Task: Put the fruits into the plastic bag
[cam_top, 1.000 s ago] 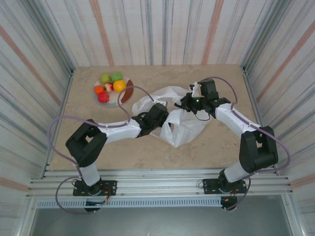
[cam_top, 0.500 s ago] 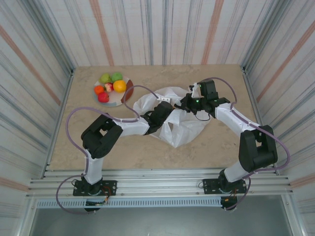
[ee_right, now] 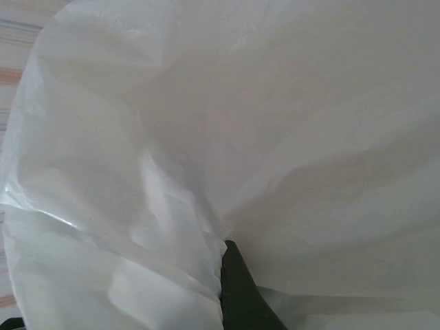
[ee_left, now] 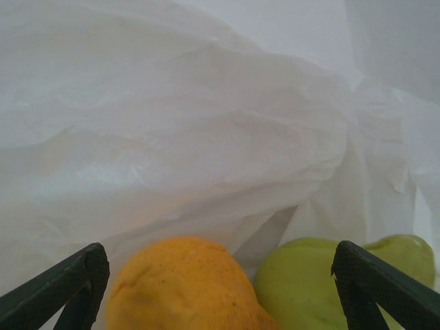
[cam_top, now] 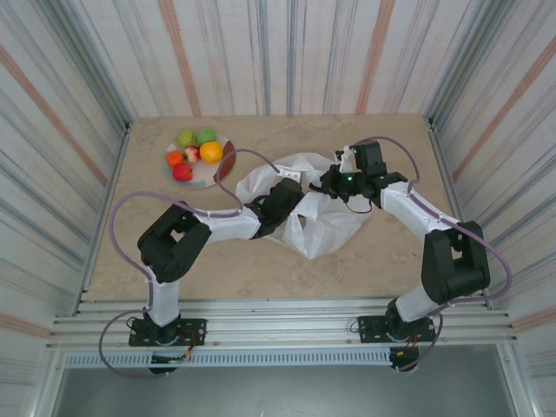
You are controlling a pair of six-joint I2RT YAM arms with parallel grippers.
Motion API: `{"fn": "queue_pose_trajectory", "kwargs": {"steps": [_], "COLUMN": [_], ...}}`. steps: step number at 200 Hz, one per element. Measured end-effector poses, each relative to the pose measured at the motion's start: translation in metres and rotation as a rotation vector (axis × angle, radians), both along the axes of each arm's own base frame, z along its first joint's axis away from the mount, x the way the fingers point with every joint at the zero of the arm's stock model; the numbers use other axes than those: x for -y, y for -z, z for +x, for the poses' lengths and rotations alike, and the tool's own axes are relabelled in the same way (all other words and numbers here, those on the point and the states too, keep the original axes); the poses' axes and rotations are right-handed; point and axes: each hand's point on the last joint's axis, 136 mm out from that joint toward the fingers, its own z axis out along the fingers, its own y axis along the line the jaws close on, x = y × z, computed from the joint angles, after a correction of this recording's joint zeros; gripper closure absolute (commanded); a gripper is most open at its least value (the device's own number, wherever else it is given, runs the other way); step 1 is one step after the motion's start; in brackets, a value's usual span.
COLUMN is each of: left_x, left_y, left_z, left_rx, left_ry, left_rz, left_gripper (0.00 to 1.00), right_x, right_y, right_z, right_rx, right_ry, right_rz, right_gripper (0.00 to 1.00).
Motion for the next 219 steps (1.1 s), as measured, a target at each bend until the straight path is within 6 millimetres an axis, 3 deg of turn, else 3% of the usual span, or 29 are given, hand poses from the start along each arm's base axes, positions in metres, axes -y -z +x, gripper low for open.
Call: {"fn": "queue_pose_trajectory", "kwargs": {"steps": [28, 66, 110, 156, 197, 219], "left_x": [-0.007, -0.026, -0.050, -0.053, -0.060, -0.060], "left_y": [-0.010, -0.044, -0.079, -0.110, -0.150, -0.157], "left_z": [-0.015, -0.039, -0.047, -0.072, -0.090, -0.097], "left_rx": [-0.010, -0.011, -0.024, -0.053, -0.035, -0.050], "left_ry": [0.040, 0.099, 0.154, 0.290, 0.401, 0.457], "left_rz": [-0.008, -0.038, -0.077, -0.151, -0.263, -0.299], "left_gripper": [0.13, 0.17, 0.21, 0.22, 0.22, 0.21], "right_x": [0.004, 0.009, 0.010, 0.010, 0.009, 0.008], "right_y": [0.003, 0.008, 0.012, 0.017, 0.016, 0.018], "right_z": [0.000, 0.000, 0.000, 0.001, 0.003, 0.003], "right_rx": [-0.010, -0.009, -0.007, -0.023, -0.021, -0.026], "right_ry": [0.008, 0.013, 0.006, 0.006, 0.008, 0.005], "right_rz": [-0.009, -0.037, -0.055, -0.062, -0.064, -0.066], "right_gripper": [1.00, 1.00, 1.00, 1.00, 1.00, 1.00]}}
